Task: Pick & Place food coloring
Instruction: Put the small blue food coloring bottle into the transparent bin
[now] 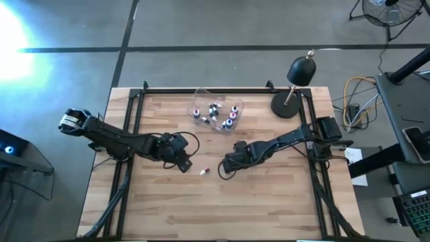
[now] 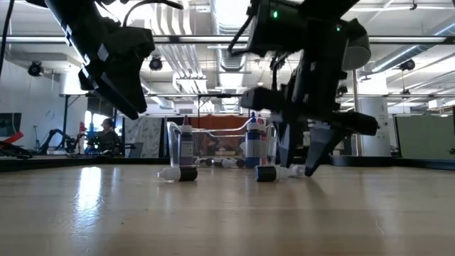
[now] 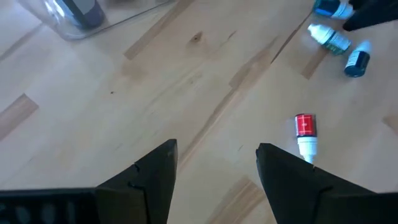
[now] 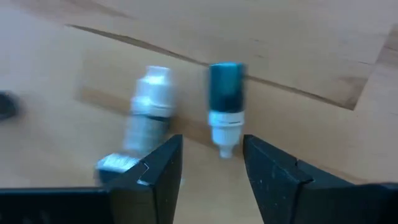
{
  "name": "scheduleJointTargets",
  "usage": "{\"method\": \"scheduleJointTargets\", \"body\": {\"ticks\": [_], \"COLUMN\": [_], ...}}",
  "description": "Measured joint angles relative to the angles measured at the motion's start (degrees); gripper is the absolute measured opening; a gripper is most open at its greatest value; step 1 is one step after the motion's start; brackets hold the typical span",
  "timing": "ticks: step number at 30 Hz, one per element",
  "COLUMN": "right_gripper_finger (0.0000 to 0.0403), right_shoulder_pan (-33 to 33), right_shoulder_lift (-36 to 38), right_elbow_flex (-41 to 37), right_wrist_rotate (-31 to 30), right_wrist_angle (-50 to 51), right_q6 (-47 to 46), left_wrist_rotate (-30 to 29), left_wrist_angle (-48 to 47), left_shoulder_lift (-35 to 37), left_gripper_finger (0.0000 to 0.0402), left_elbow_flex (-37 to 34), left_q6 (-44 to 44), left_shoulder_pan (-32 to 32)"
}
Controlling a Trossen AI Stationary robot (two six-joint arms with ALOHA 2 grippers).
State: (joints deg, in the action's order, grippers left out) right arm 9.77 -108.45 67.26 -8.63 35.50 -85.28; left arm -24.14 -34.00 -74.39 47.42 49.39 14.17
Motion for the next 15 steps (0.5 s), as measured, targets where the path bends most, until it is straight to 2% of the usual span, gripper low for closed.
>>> {"method": "scheduleJointTargets", "body": {"ticks": [9, 15], "right_gripper_finger": [0.015, 0.0153], "right_shoulder_pan": [-0.2, -0.9], "right_shoulder_lift": [-1.7, -1.8], "right_elbow_flex": [0.5, 1.9], "right_wrist_rotate": [-0.2, -0.7], "right_wrist_angle": [1.0, 1.8], "right_q6": [3.4, 13.2], "left_wrist_rotate": [-0.5, -0.6], "left_wrist_angle": [0.0, 0.1], "left_shoulder_lift": [0.0, 0.0], "left_gripper_finger": [0.0195, 0.0195], "left_elbow_flex": [0.0, 0.0], "left_q6": [-1.6, -2.4], "left_shoulder_pan": [-0.1, -0.3]}}
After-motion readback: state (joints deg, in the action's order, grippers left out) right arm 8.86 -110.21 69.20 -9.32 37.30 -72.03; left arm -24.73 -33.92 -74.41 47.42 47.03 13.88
